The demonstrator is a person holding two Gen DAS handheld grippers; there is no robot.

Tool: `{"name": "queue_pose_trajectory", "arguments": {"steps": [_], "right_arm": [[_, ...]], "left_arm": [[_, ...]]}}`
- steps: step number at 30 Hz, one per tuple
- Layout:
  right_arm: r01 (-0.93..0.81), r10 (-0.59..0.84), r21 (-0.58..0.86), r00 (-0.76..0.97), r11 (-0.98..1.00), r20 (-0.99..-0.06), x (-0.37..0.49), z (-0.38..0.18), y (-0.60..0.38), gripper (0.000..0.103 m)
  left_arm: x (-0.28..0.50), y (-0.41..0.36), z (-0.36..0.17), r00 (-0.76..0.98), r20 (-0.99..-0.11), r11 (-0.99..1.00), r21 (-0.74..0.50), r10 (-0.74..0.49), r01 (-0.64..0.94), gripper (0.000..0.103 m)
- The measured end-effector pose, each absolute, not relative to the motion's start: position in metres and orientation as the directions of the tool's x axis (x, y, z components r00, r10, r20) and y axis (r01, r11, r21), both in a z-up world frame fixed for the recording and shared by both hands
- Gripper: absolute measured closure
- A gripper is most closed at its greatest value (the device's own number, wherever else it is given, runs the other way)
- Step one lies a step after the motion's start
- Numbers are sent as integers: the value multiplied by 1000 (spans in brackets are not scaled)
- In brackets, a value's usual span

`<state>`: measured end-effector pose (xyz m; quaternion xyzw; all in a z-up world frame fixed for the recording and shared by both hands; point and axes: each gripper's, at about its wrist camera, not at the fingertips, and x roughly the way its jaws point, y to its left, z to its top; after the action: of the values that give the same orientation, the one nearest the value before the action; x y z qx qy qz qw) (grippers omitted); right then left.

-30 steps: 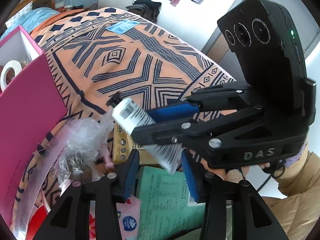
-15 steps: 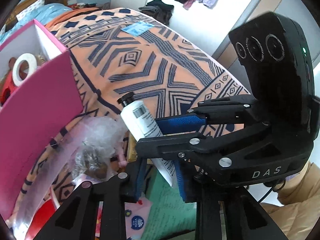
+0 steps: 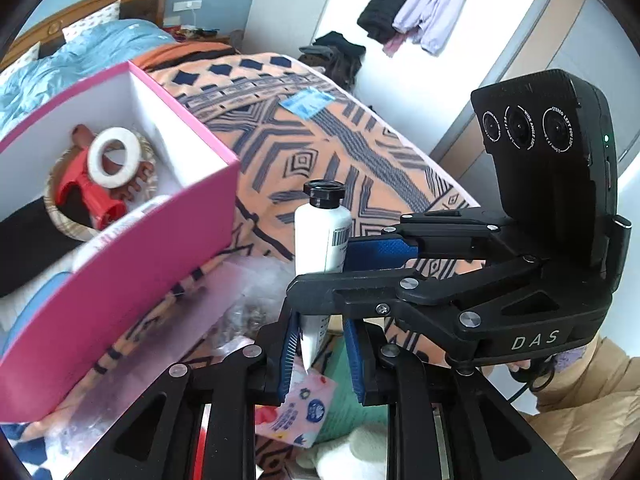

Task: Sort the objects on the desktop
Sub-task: 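Lift the white tube with the right gripper and carry it toward the box, then hold the tube upright over the box and lower it beside the red object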

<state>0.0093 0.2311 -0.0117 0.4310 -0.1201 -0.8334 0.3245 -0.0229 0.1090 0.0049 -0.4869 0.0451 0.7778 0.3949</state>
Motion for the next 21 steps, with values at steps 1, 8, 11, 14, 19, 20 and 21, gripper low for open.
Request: {"name": "queue_pose_trajectory", "arguments": {"steps": [1,8,11,14,19,20,21], "right_arm": [[444,-645,475,-421,-760,-638,9,-9,229,73],[492,-652,444,-429,-749,-625,4,7,213,73],[509,-657,435,-428,-743,-621,3,14,207,73],[527,-674,442,-416,-726,-611,3,20,202,73],[556,-686,431,-413,-711,-598,7,32,196,73],[559,-688,430,-414,-709,-596,8,34,195,73],[563,-690,429,-414,-707,-594,8,37,193,73]], "left_arm": [[-23,106,7,-219,-790,-686,-315,572,-655,81],[-27,85,21,-253,-768,-700,-327,589,-635,81],[-27,79,25,-263,-761,-704,-331,593,-629,81],[-27,74,28,-270,-754,-708,-340,599,-619,81],[-23,66,40,-300,-736,-711,-333,607,-620,81],[-22,64,43,-309,-734,-713,-326,605,-621,81],[-20,62,46,-315,-732,-714,-321,604,-622,81]]}}
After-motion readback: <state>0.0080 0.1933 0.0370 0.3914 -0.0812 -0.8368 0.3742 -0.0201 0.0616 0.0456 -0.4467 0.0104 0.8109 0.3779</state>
